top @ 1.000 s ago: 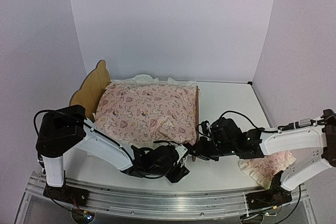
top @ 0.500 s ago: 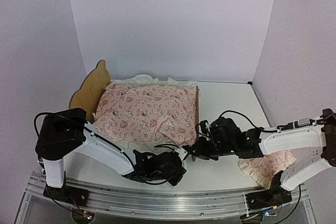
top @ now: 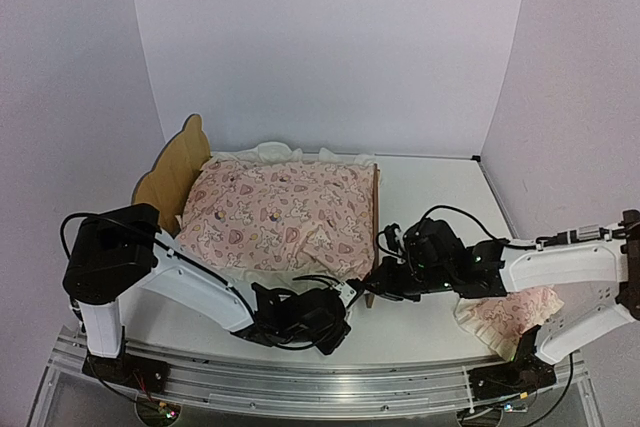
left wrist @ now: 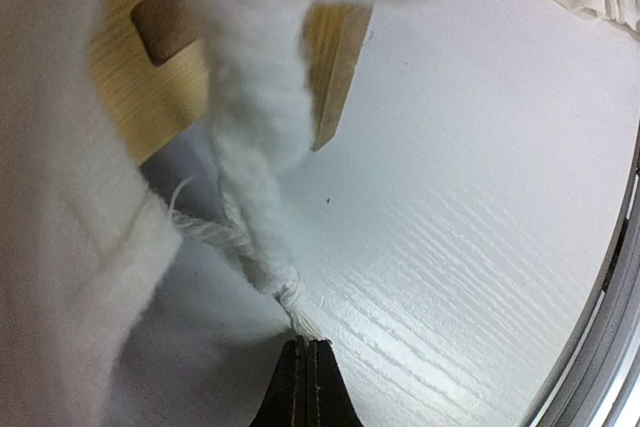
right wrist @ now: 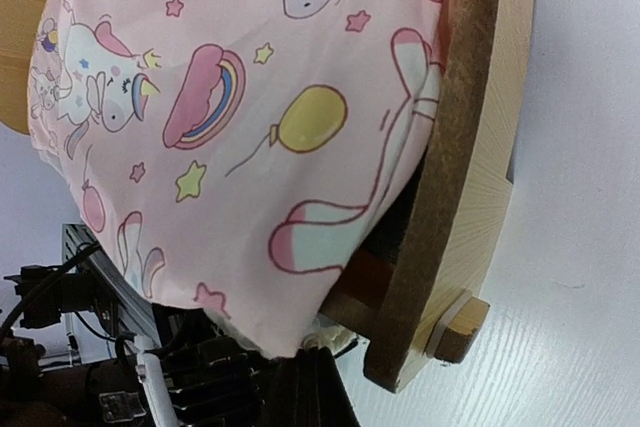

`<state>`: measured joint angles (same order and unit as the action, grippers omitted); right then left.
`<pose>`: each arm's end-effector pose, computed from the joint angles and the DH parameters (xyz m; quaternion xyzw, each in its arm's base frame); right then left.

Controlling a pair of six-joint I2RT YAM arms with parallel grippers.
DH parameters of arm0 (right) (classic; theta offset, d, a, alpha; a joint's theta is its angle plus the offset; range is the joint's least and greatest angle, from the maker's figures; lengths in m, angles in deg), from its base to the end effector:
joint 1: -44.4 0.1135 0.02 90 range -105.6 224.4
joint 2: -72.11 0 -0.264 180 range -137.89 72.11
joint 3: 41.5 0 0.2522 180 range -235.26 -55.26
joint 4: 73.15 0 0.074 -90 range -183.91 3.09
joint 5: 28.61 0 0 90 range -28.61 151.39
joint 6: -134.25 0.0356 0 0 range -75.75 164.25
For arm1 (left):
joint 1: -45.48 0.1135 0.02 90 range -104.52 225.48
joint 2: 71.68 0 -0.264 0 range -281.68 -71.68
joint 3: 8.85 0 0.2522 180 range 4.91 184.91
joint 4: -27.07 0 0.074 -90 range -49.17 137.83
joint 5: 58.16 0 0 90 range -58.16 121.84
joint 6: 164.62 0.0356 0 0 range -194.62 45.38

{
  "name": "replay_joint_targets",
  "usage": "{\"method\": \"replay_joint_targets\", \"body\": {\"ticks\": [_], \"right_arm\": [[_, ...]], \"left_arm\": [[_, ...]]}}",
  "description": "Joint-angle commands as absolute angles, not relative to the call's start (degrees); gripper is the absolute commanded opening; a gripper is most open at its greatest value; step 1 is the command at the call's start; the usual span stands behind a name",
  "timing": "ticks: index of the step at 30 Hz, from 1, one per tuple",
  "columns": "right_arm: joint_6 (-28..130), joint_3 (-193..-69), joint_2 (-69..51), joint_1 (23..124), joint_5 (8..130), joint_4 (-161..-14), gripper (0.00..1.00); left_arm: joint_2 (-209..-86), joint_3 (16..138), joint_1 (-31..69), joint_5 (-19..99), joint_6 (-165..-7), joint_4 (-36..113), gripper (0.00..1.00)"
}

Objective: Set up the pet bed

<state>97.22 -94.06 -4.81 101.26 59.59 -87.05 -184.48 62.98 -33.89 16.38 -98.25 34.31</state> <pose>0.1518 0.2305 0.1988 -0.0237 0.8994 0.3489 0.2623 0.0803 -0.3766 0.1108 0.3903 0.8408 -0.1984 0.3183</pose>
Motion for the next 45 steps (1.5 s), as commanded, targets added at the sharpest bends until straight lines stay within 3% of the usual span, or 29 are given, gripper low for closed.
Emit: {"method": "replay_joint_targets", "body": {"ticks": [1, 16, 35, 40, 45], "right_arm": [[92.0, -100.7, -0.8, 101.0, 58.0, -96.9, 0.0], [81.4, -110.7, 8.0, 98.9, 42.9, -118.7, 0.0], [73.4, -120.7, 11.9, 95.3, 32.0, -125.4, 0.0], [76.6, -118.3, 10.8, 94.7, 35.9, -125.9, 0.0], [91.0, -105.7, 10.4, 94.6, 49.7, -125.4, 0.0]], "left_arm": [[-180.5, 61.7, -32.3, 20.8, -92.5, 47.9, 0.0], [-177.7, 56.7, -30.6, 26.0, -88.5, 48.9, 0.0], [-177.8, 54.9, -30.6, 26.2, -86.9, 46.6, 0.0], [-177.9, 55.0, -30.5, 26.5, -86.4, 45.7, 0.0], [-178.2, 55.6, -30.9, 29.6, -82.0, 39.0, 0.0]]}}
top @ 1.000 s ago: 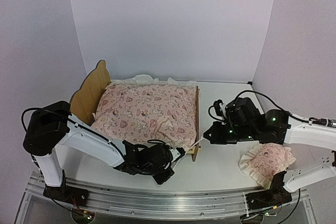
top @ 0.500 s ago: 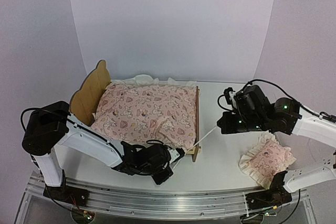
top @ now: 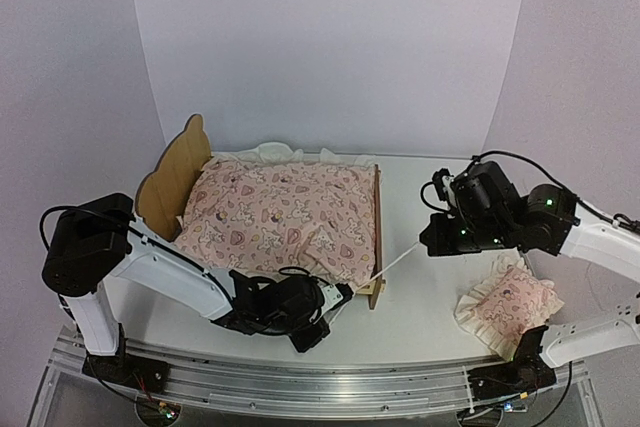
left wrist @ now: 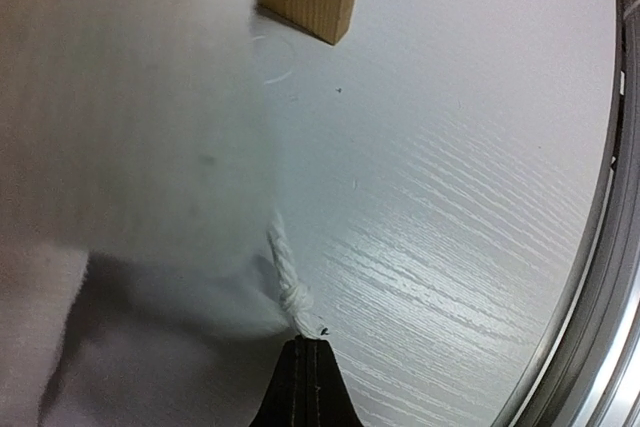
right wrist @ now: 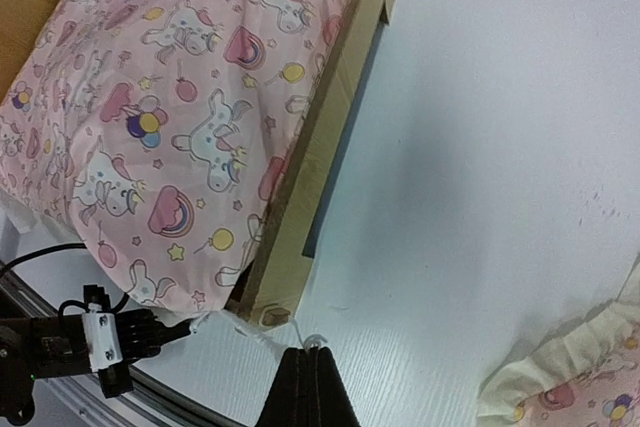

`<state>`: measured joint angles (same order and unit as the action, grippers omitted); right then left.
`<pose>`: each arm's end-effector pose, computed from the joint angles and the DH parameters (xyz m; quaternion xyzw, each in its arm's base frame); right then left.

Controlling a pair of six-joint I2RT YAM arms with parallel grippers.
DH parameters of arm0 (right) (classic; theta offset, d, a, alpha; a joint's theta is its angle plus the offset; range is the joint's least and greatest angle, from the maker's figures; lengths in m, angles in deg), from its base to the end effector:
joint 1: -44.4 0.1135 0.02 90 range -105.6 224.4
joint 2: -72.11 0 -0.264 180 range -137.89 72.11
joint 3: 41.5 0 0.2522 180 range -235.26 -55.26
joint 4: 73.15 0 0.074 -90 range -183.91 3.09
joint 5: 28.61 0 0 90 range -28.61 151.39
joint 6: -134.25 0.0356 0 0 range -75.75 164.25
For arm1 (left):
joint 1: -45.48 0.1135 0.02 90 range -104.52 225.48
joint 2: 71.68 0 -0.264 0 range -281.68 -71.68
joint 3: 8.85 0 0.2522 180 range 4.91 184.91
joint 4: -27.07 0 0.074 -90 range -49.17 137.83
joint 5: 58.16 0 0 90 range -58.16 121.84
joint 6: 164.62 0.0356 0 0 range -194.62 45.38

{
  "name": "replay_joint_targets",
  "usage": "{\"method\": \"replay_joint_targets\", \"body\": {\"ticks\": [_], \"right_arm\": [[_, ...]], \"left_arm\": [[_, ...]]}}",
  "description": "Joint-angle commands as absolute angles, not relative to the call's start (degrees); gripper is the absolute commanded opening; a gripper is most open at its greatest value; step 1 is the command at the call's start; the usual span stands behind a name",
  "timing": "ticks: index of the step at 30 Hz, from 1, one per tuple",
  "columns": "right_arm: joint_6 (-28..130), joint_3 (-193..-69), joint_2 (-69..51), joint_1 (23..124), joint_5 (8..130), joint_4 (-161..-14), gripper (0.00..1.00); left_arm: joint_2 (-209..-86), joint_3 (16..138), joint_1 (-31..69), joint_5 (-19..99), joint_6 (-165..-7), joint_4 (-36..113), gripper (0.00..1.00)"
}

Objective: Set up the pet bed

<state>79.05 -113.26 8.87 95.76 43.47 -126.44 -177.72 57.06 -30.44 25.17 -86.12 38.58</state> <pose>0.1504 0.1706 0.3106 -0.0721 0.9110 0.1544 0.3756 0.0900 -0.3420 0.1189 0.4864 0.8080 -0.1869 0.2750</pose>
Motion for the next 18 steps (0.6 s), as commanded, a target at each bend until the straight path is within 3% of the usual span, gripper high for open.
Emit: {"method": "replay_joint_targets", "body": {"ticks": [1, 6, 12, 18], "right_arm": [[93.5, -102.4, 10.9, 94.7, 51.5, -124.5, 0.0], [102.7, -91.3, 14.8, 94.6, 55.9, -120.2, 0.0], [102.7, -89.0, 13.8, 94.7, 55.3, -120.0, 0.0], [103.7, -85.5, 15.6, 94.4, 47.5, -120.1, 0.0]], "left_arm": [[-178.6, 55.8, -30.9, 30.0, -81.2, 38.2, 0.0], [-180.0, 56.6, -31.5, 33.5, -79.1, 34.6, 0.0], [-181.5, 57.3, -32.0, 36.1, -77.0, 31.4, 0.0], [-182.9, 57.7, -33.0, 40.0, -73.0, 29.4, 0.0]]}}
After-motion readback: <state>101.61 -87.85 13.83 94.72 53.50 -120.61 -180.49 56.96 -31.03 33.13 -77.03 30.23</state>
